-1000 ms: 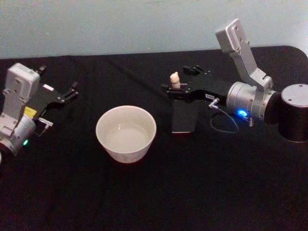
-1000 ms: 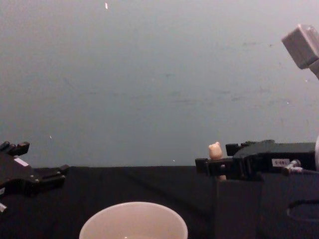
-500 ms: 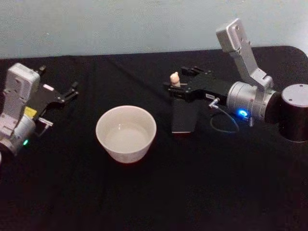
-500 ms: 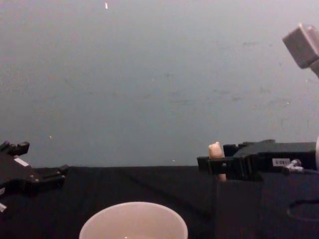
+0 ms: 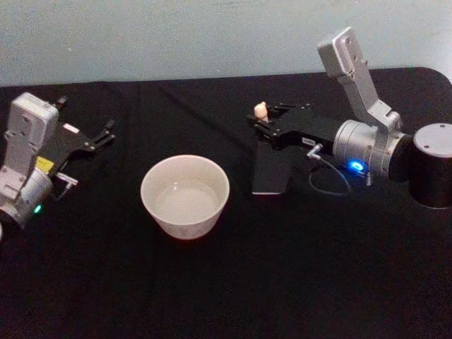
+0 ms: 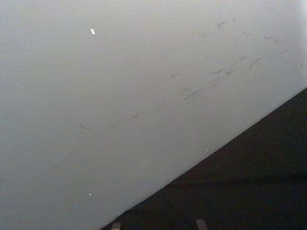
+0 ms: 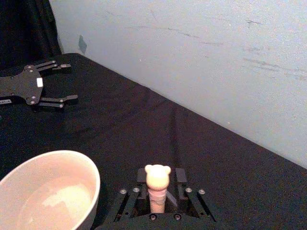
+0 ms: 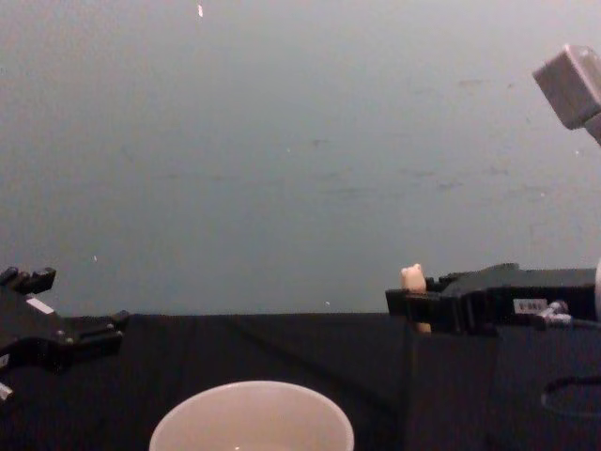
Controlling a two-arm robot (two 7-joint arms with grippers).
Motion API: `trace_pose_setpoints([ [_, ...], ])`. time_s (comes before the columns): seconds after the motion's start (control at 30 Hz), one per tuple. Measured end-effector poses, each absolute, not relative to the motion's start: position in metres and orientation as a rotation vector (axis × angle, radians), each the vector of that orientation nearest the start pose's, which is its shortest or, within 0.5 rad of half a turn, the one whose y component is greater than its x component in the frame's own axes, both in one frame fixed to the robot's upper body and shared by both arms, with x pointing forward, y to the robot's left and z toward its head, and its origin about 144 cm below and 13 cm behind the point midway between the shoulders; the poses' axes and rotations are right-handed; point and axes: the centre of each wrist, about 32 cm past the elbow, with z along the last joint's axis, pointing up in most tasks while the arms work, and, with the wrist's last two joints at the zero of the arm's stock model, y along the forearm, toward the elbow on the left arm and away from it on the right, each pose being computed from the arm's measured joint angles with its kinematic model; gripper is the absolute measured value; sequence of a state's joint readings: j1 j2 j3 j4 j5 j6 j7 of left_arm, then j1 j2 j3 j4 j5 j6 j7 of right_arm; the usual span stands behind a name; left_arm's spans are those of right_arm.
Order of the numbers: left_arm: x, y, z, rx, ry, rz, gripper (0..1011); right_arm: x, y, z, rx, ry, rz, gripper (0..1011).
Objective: Pick up the stirring spoon with one hand, stir inside the cup, then place it back in its original position.
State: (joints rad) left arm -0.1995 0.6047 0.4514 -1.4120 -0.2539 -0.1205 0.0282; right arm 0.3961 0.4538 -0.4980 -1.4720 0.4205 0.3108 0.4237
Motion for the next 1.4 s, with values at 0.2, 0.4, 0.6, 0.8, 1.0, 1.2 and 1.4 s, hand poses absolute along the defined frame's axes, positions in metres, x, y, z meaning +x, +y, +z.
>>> trace_pose_setpoints([
  [0.2,0.489,0.310,1.140,0.305,-0.285,1.248,1001,0.536,-0.233,1.212,-0.285,0.076,-0.775,212],
  [0.4,0.489,0.310,1.140,0.304,-0.285,1.248,1001,0.535,-0.234,1.212,-0.274,0.084,-0.776,211],
  [0.6,0.489,0.310,1.140,0.304,-0.285,1.248,1001,0.532,-0.237,1.215,-0.243,0.087,-0.783,211],
  [0.8,0.489,0.310,1.140,0.304,-0.285,1.248,1001,0.527,-0.240,1.224,-0.196,0.070,-0.801,211],
  [1.0,0.489,0.310,1.140,0.304,-0.285,1.248,1001,0.522,-0.243,1.238,-0.128,0.036,-0.820,211],
  [1.2,0.489,0.310,1.140,0.304,-0.285,1.248,1001,0.516,-0.244,1.252,-0.058,0.007,-0.829,211],
  [1.4,0.489,0.310,1.140,0.305,-0.285,1.248,1001,0.513,-0.246,1.263,-0.005,-0.016,-0.836,211],
])
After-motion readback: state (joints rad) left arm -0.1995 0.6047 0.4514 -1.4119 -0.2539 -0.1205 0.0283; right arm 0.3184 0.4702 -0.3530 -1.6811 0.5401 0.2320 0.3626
